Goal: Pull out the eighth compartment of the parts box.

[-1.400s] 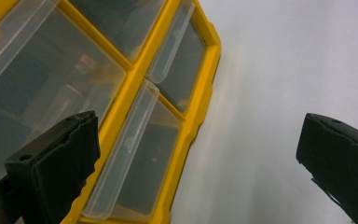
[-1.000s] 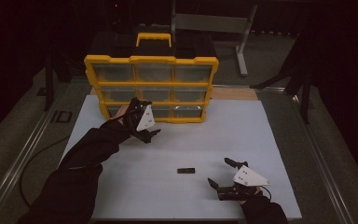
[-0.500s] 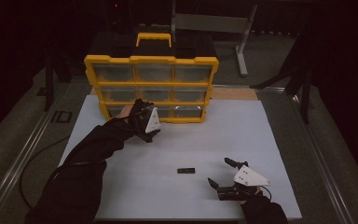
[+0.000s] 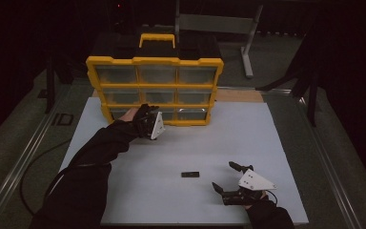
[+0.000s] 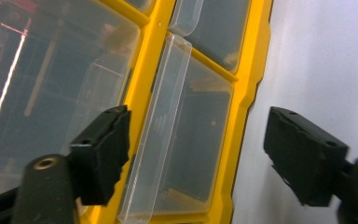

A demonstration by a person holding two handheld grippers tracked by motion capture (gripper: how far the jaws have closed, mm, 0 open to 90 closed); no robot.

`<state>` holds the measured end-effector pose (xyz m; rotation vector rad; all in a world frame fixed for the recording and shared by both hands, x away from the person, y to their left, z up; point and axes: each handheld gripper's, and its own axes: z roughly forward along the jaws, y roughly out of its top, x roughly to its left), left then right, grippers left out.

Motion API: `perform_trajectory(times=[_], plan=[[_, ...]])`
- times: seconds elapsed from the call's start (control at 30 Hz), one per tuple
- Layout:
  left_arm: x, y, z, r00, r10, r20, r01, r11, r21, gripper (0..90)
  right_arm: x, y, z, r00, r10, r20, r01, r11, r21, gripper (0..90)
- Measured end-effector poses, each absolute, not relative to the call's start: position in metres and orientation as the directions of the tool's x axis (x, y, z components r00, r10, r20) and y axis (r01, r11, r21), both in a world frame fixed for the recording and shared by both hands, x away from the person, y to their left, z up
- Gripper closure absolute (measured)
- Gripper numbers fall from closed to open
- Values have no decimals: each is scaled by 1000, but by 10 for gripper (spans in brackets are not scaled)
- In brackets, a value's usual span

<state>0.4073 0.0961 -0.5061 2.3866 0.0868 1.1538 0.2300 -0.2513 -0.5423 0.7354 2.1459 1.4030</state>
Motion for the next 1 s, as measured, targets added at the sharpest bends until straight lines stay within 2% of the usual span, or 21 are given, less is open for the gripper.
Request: perform_trajectory(times=[0.23, 0.8, 1.0], plan=[[410, 92, -510, 591, 238, 770, -124, -917, 379, 371, 230, -251, -542, -748, 657, -93, 178, 334, 926, 84], [411, 85, -516, 530, 190, 826, -108, -951, 288, 472, 230, -251, -542, -750, 655, -89, 182, 334, 925, 84], [411, 78, -515, 505, 158, 848, -82, -970, 229, 518, 230, -250, -542, -751, 654, -90, 181, 334, 925, 84]])
